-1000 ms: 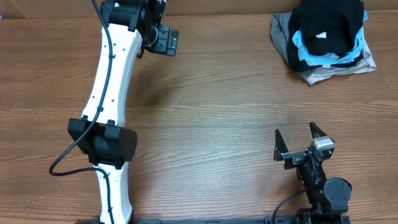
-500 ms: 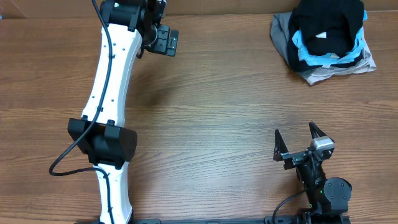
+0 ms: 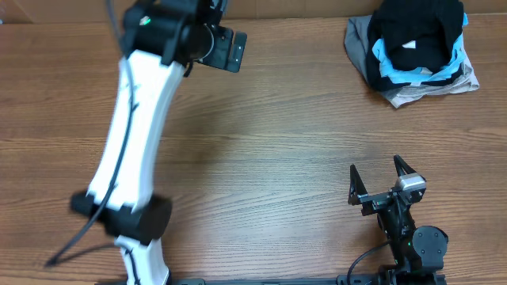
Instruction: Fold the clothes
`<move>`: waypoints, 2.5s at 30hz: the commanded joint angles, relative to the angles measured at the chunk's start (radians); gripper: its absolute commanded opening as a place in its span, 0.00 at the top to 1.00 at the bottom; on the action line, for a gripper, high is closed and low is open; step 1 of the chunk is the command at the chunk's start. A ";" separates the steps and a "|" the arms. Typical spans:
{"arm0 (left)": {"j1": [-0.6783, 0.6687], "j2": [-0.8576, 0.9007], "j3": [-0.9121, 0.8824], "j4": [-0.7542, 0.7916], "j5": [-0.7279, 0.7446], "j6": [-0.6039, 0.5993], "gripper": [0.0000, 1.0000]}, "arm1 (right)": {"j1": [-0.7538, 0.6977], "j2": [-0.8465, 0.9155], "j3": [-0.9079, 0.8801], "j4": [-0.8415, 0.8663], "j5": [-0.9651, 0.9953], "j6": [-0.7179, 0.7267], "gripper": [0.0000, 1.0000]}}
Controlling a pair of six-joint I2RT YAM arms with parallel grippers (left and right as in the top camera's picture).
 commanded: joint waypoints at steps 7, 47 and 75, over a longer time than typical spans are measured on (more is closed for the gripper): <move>0.148 -0.318 -0.257 0.238 0.188 -0.046 0.00 | 0.004 -0.009 -0.010 0.006 -0.001 0.003 0.00; 0.380 -1.839 -2.452 1.485 0.132 -0.280 0.00 | 0.004 -0.009 -0.010 0.006 -0.001 0.003 0.00; 0.380 -1.960 -2.451 1.332 0.066 -0.246 0.00 | 0.004 -0.009 -0.010 0.006 -0.001 0.003 0.00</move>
